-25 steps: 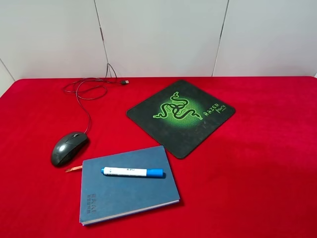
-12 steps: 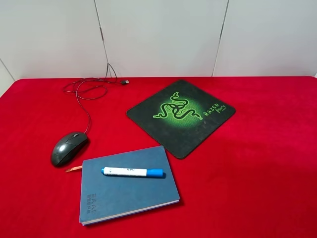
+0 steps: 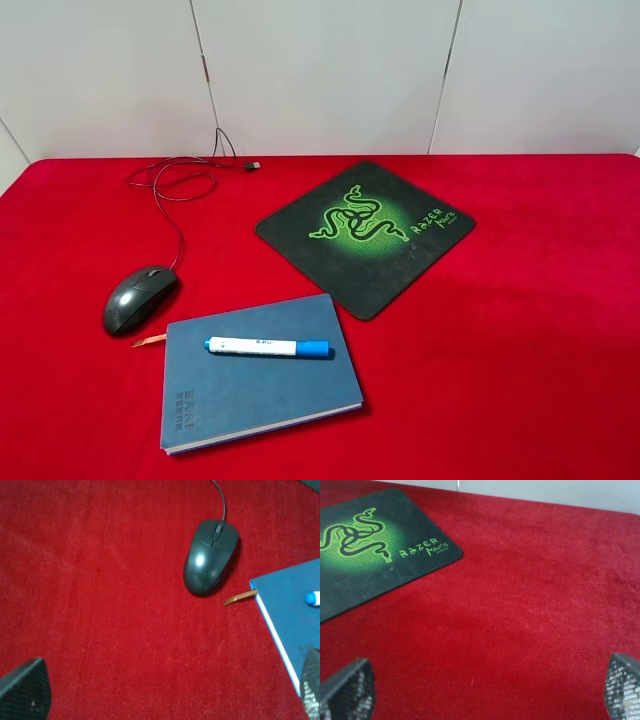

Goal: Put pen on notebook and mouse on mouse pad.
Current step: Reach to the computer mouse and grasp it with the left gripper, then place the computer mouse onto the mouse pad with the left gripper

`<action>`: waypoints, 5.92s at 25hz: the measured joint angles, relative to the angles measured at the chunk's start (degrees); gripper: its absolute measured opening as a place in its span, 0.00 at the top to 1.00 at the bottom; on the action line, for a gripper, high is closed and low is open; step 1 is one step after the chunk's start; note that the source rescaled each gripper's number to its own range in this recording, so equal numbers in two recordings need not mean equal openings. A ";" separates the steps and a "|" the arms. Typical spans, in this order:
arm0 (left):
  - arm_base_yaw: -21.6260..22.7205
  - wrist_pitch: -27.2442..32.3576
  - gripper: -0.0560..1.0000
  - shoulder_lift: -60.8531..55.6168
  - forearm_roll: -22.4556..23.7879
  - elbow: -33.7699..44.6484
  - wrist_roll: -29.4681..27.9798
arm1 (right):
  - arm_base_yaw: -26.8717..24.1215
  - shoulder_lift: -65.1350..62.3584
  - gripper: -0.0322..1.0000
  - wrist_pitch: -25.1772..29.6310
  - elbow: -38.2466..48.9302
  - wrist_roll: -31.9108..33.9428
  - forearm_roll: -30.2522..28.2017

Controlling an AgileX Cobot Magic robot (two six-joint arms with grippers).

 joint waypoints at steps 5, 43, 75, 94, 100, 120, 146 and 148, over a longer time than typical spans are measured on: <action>0.00 -0.25 0.01 10.25 0.00 -5.50 0.00 | 0.00 0.00 0.00 -0.06 0.00 0.00 0.00; -15.12 -24.70 0.00 75.10 1.63 -10.71 -3.61 | 0.00 0.00 0.00 0.00 0.00 0.00 0.01; -15.40 -36.60 0.10 85.57 1.69 -11.30 -3.61 | 0.00 0.00 0.00 -0.06 0.00 0.00 0.01; -15.40 -35.98 0.94 86.38 1.76 -11.30 -3.44 | 0.00 0.00 0.00 0.01 0.00 0.00 0.13; -15.40 -31.36 0.94 84.44 1.76 -11.71 -3.44 | 0.00 0.00 0.00 0.01 0.00 0.00 0.19; -16.30 -9.53 0.94 74.44 2.11 -28.33 -1.48 | 0.00 0.00 0.00 -0.06 0.00 0.00 0.19; -36.72 -1.74 0.94 111.11 -1.41 -80.73 0.42 | 0.00 0.00 0.00 0.00 0.00 0.00 0.19; -36.72 -1.74 0.94 113.78 -3.51 -83.71 0.37 | 0.00 0.00 0.00 0.00 0.00 0.00 0.19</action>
